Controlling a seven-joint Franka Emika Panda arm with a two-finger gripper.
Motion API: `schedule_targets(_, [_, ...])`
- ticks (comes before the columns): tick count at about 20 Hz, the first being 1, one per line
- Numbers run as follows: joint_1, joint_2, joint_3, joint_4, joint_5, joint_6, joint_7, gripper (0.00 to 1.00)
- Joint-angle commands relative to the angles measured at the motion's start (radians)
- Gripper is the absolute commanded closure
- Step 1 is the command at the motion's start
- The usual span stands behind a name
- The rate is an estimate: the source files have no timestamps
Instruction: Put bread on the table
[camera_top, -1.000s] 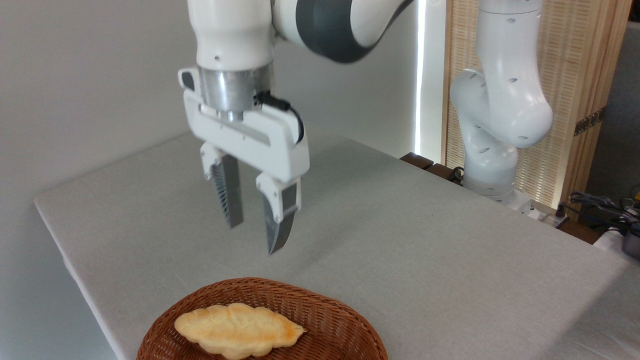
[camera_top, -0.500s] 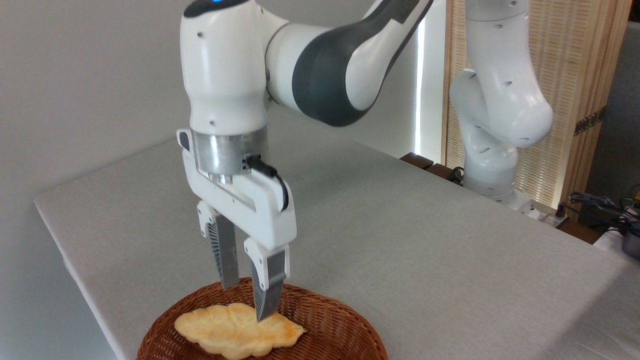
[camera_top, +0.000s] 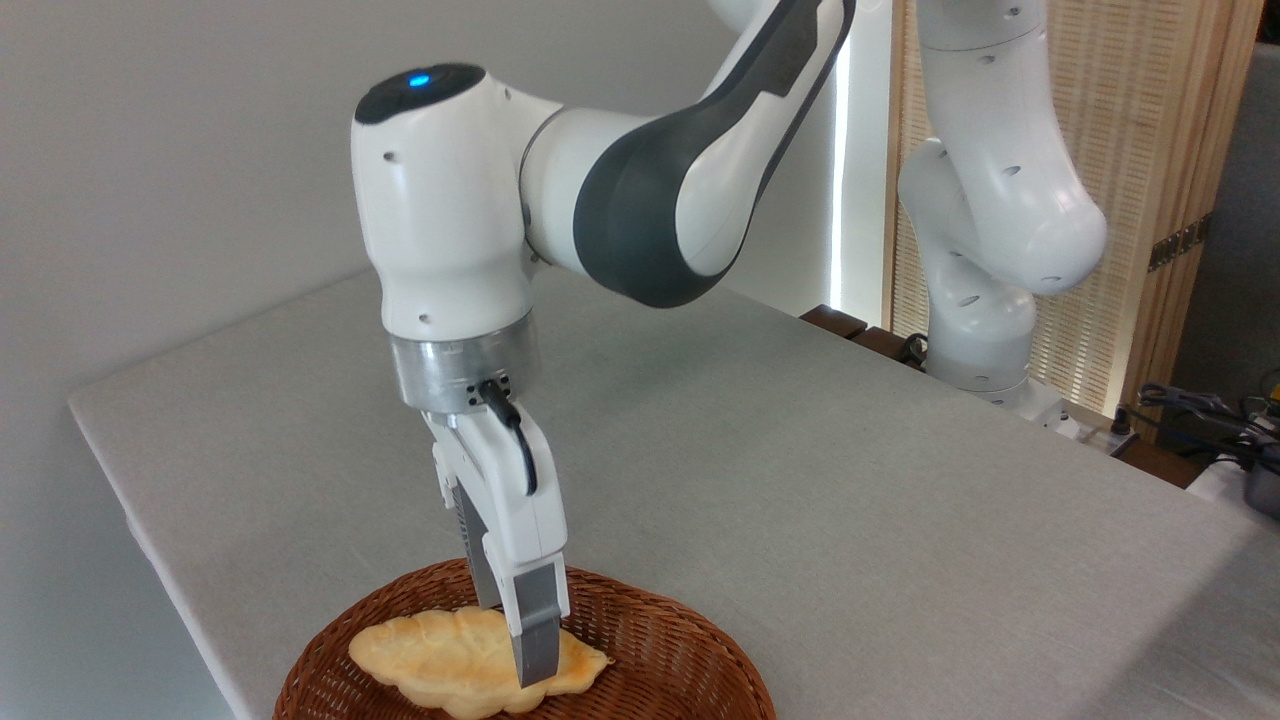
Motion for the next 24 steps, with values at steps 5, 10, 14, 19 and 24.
schedule_targets(5, [0.002, 0.038, -0.010, -0.005, -0.017, 0.015, 0.133, 0.00])
schedule_targets(10, [0.004, 0.064, -0.011, -0.005, -0.019, 0.027, 0.212, 0.01])
schedule_targets(14, [0.030, 0.064, -0.010, -0.005, -0.155, 0.026, 0.332, 0.65])
schedule_targets(19, [0.042, 0.064, -0.010, -0.005, -0.174, 0.024, 0.366, 0.72])
schedule_targets(24, [0.043, 0.064, -0.010, -0.003, -0.174, 0.026, 0.366, 0.72])
